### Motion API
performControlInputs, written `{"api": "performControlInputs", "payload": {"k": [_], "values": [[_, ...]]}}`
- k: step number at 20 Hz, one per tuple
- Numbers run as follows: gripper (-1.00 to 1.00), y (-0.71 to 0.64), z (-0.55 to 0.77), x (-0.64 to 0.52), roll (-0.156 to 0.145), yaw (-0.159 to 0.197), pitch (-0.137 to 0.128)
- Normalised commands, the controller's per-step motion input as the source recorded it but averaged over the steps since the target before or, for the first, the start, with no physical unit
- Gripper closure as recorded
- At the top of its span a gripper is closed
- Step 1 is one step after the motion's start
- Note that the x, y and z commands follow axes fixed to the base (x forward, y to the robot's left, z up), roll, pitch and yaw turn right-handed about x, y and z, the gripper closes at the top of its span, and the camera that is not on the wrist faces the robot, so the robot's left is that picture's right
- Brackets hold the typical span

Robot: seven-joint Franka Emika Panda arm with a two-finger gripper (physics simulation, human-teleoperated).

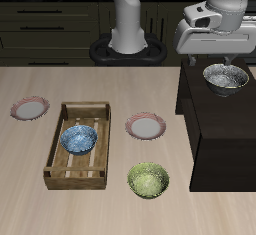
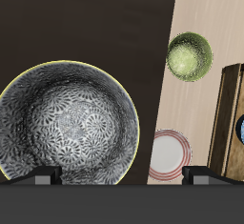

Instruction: Place the black bowl onto the plate that is next to the blue bowl

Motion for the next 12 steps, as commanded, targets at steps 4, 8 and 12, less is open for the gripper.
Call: {"api": "performControlInputs", "payload": {"k": [4, 8, 12], "values": [[-1.0, 0.0, -0.26, 0.04, 0.017, 0.009, 0.022], [-1.0, -0.04, -0.48, 0.08, 0.002, 0.008, 0.074], [-1.0, -0.06, -0.26, -0.02, 0.009, 0.004, 0.016]]}}
